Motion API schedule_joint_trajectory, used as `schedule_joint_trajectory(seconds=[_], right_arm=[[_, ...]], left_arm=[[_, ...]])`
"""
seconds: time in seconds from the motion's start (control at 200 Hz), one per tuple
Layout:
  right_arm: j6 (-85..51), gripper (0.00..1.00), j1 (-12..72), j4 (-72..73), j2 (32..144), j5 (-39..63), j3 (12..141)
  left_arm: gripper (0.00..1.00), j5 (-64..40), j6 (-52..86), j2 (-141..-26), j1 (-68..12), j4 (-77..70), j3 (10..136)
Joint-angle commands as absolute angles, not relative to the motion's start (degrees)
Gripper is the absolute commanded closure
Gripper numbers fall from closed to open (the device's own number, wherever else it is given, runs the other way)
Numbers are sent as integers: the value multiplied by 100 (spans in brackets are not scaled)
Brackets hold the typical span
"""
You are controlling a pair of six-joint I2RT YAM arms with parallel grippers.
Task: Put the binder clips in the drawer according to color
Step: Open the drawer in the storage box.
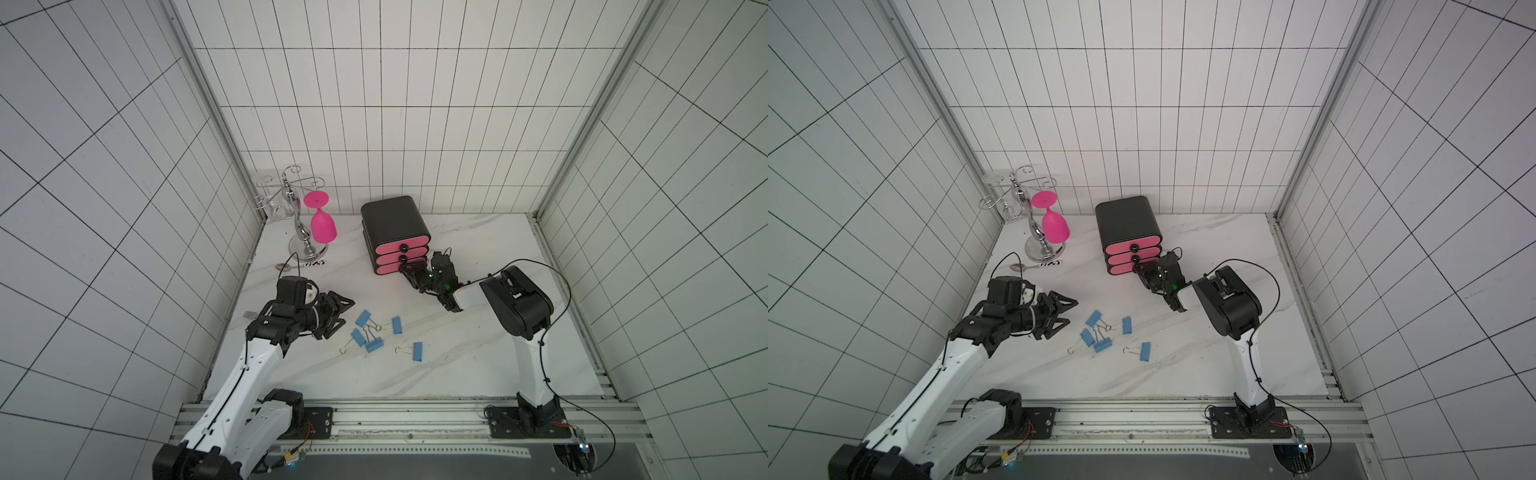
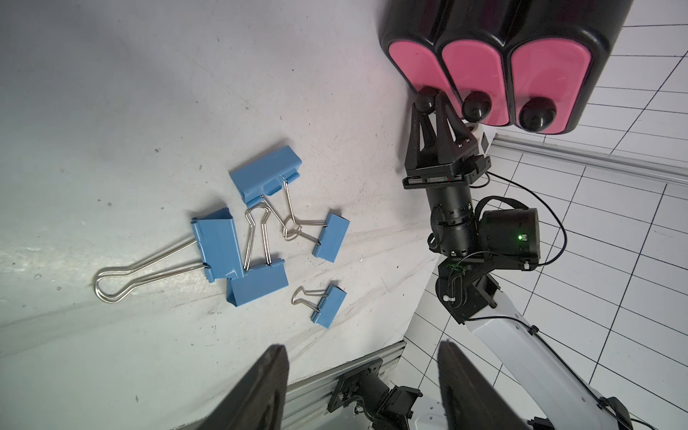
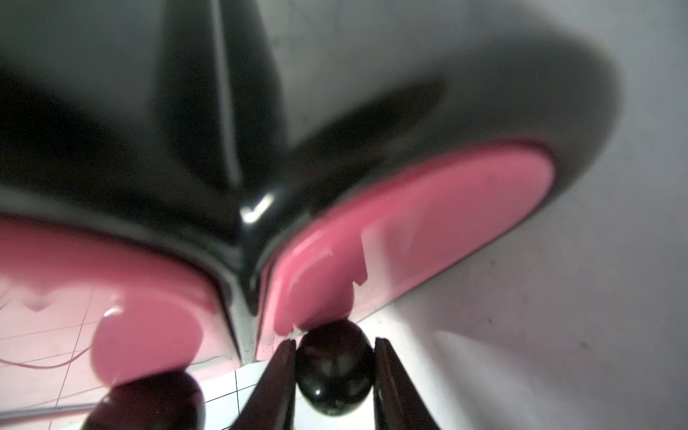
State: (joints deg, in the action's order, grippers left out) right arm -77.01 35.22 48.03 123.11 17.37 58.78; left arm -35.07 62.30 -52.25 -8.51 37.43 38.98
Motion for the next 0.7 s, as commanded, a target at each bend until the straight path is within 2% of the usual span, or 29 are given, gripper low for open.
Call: schedule_joint_trajectory(seconds=[0.0,0.695], right_arm=[[-7713,72,3514,4852,12243,1573,5634],[-7673,73,4086,5100,10859,1628,3714]], left_arm=[[33,-3524,6125,-5130,-829,3787,4082],[33,-3366,6404,-4559,-849,3717,3877]])
